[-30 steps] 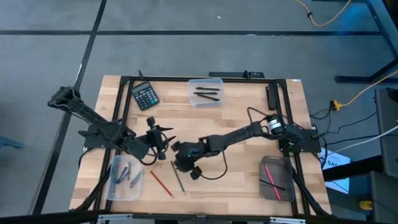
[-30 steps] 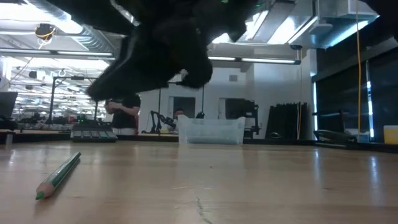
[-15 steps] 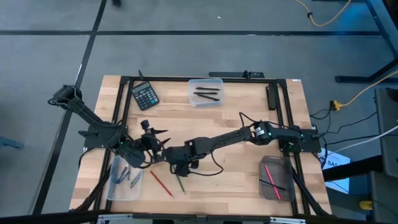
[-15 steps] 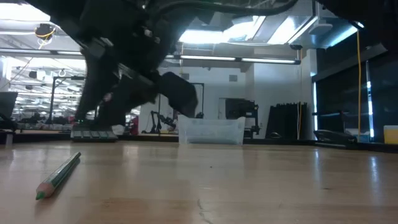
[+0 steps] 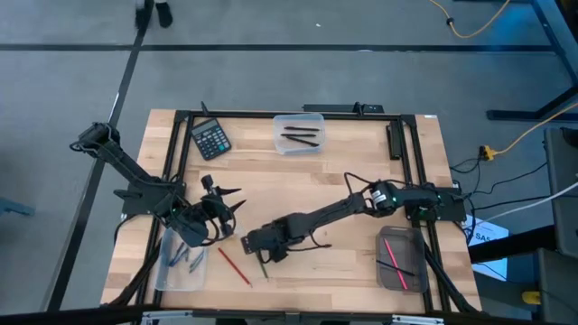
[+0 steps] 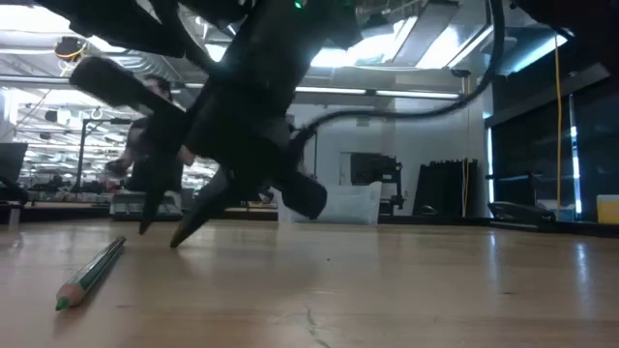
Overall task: Sort crayons/erasers/pens/pencils in bins
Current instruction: Put the green color pencil into the black bin
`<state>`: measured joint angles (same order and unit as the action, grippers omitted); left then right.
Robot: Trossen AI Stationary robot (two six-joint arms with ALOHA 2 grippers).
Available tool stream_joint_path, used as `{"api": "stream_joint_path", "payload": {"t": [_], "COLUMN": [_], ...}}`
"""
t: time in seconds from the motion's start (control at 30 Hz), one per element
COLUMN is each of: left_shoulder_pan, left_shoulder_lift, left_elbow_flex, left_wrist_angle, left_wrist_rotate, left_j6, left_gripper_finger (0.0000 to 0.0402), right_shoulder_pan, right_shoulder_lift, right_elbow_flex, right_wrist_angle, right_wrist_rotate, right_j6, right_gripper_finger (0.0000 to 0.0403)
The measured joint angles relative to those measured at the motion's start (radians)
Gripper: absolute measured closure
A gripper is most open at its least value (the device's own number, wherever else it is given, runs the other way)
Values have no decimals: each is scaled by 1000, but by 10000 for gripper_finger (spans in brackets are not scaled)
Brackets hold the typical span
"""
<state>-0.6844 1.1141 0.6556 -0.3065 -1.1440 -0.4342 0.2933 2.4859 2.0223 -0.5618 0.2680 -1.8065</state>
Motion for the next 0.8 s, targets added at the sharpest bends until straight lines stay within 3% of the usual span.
{"api": "stream_joint_path", "payload": {"t": [0.3,0.67,0.8], "left_shoulder_pan": [1,1,1], "left_shoulder_lift": [0,0,0], "left_elbow_flex": [0,0,0], "left_wrist_angle": [0,0,0], "left_wrist_rotate": [0,0,2], "left_j6": [-11,-29,-35], "left_gripper_finger": [245,245,245], "right_shoulder_pan": [39,47,44], "right_shoulder_lift": [0,0,-6], "right_elbow_flex": [-29,-31,-60], "right_wrist_angle": [159,129,99], "right_wrist_rotate": [25,-78,-19], "right_j6": [-103,-56,-30], "right_gripper_finger": [287,287,298]}}
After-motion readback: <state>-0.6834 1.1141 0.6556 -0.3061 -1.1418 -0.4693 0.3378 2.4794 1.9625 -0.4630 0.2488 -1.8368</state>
